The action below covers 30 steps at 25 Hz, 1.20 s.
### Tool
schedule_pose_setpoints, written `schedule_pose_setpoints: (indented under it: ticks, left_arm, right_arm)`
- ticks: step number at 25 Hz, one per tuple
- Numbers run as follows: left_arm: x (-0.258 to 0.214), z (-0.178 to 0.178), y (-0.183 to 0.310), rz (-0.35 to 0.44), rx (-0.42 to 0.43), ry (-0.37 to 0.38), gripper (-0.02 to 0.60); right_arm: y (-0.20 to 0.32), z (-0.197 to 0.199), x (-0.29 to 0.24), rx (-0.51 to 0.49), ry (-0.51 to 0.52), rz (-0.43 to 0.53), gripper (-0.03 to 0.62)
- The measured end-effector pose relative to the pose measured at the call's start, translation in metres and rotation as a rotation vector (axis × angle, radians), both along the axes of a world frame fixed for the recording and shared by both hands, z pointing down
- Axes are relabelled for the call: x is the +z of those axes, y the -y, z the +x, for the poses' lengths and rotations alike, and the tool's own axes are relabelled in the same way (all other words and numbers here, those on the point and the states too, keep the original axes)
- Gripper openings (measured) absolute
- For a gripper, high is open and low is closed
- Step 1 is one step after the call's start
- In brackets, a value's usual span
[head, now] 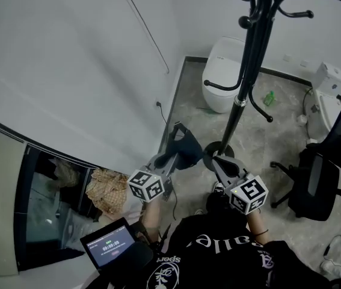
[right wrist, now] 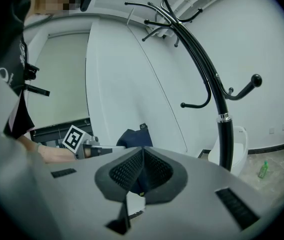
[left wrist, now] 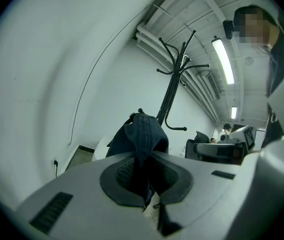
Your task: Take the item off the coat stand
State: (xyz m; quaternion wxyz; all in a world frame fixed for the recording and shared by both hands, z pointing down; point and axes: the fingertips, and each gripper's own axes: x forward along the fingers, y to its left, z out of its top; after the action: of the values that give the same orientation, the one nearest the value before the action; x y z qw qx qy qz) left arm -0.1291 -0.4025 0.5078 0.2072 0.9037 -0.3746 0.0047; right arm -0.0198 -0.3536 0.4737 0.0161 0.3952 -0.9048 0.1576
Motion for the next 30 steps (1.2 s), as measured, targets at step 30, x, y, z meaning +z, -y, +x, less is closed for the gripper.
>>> schedule_pose_setpoints:
  ticks: [30]
  left_arm:
    - [0.011, -0.034, -0.166, -0.037, -0.009, -0.042, 0.011]
  right_arm:
    - [-0.154, -0.03, 0.018, 0.014, -0.039, -0.048, 0.018]
